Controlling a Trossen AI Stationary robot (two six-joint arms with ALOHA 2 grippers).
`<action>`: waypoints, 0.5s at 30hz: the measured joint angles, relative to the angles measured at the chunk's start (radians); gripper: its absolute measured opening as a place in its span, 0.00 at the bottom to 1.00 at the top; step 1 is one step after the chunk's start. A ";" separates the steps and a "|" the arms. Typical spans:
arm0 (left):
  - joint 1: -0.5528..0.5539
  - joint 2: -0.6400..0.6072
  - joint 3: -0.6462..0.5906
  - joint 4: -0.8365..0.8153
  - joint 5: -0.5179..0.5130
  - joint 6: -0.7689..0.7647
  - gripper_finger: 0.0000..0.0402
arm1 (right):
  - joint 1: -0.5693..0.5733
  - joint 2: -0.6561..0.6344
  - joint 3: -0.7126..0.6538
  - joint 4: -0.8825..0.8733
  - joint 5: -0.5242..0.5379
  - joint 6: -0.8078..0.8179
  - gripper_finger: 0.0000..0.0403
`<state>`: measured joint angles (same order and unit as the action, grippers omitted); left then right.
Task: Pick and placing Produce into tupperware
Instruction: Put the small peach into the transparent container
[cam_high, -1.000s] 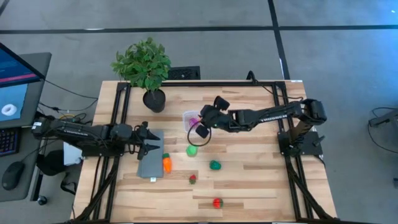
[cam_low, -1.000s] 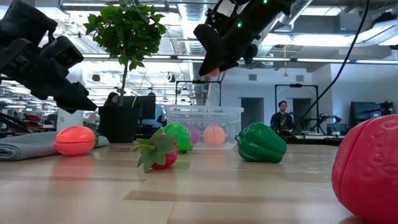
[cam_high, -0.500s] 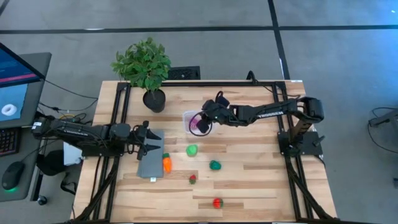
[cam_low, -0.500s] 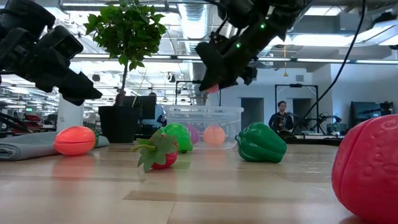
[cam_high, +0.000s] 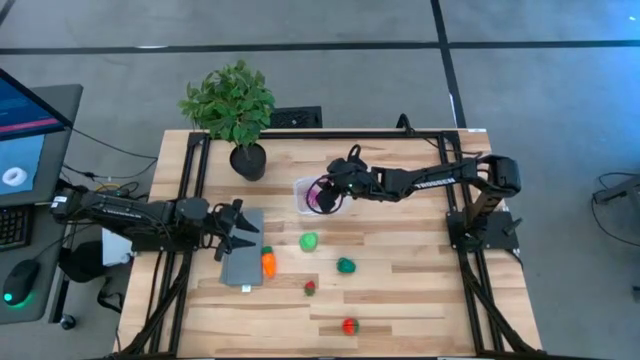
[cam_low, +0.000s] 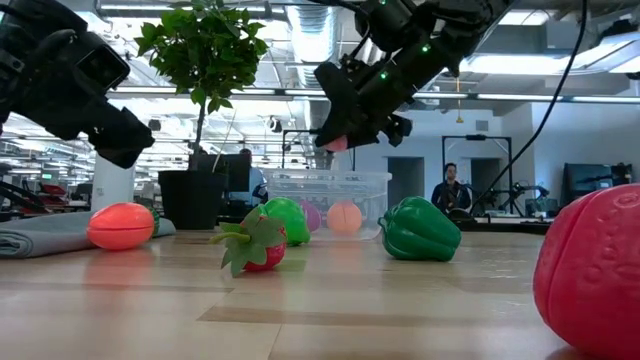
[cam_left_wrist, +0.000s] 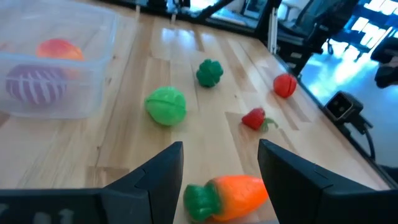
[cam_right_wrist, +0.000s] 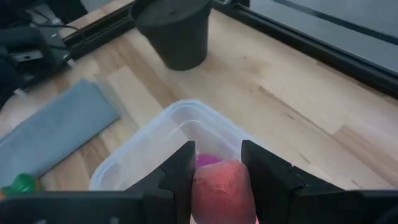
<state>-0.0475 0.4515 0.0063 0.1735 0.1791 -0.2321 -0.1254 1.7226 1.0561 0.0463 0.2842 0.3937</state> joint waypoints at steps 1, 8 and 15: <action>0.000 0.000 0.000 0.011 0.000 -0.005 0.49 | -0.001 0.000 0.000 -0.001 0.000 0.000 0.38; 0.000 0.000 0.000 0.021 -0.004 -0.019 0.49 | 0.012 0.030 0.003 0.013 0.000 0.024 0.38; 0.000 0.000 0.000 0.019 -0.003 -0.037 0.49 | 0.016 0.112 0.002 0.025 0.001 0.023 0.37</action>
<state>-0.0475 0.4515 0.0063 0.1926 0.1757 -0.2686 -0.1097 1.8341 1.0583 0.0713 0.2848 0.4165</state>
